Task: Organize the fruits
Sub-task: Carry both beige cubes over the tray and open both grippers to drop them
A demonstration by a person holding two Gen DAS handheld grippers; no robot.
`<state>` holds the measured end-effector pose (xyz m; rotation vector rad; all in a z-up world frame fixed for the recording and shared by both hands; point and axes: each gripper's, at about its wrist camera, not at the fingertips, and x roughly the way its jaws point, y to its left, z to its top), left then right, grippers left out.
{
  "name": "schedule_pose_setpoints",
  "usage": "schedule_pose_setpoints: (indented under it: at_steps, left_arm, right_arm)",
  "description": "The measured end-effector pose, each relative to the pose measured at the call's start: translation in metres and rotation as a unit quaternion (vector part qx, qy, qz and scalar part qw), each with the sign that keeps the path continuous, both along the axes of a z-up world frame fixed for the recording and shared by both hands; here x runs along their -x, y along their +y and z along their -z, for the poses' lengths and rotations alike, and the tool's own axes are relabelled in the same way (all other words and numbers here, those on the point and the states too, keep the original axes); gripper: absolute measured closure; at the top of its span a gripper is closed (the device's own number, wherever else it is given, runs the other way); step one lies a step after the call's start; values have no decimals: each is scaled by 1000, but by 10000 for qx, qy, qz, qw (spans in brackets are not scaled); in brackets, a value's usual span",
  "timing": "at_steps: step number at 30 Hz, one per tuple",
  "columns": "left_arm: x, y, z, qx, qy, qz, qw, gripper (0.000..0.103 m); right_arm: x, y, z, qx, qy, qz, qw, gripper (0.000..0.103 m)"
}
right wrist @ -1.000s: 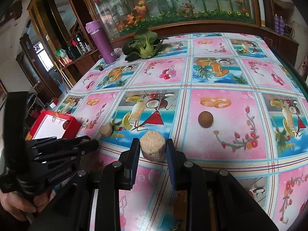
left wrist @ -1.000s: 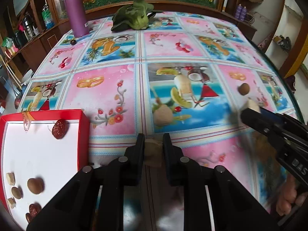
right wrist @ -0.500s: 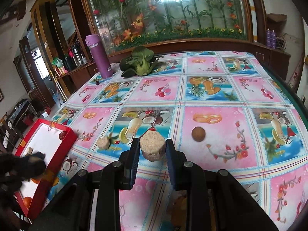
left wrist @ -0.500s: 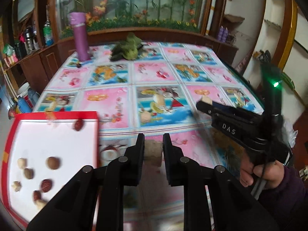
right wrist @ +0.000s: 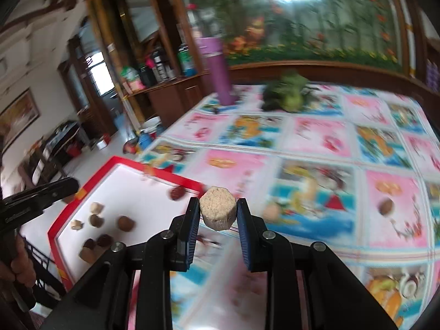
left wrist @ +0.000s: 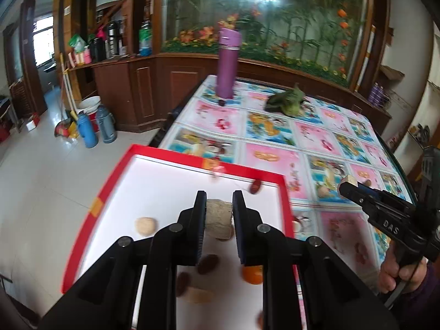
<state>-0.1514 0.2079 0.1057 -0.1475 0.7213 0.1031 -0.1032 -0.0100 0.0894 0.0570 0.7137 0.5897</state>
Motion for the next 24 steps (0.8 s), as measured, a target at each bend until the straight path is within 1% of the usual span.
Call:
schedule_pose_setpoints:
  at_steps: [4, 7, 11, 17, 24]
  left_arm:
    - [-7, 17, 2, 51, 18, -86, 9999, 82]
    - [-15, 26, 9, 14, 125, -128, 9998, 82]
    - [-25, 37, 20, 32, 315, -174, 9993, 82]
    - [-37, 44, 40, 68, 600, -213, 9979, 82]
    - [-44, 40, 50, -2, 732, -166, 9972, 82]
  right_arm:
    - [-2, 39, 0, 38, 141, -355, 9993, 77]
    - [-4, 67, 7, 147, 352, -571, 9976, 77]
    - [-9, 90, 20, 242, 626, -703, 9953, 77]
    - [-14, 105, 39, 291, 1045, -787, 9910, 77]
    - [-14, 110, 46, 258, 1159, -832, 9894, 77]
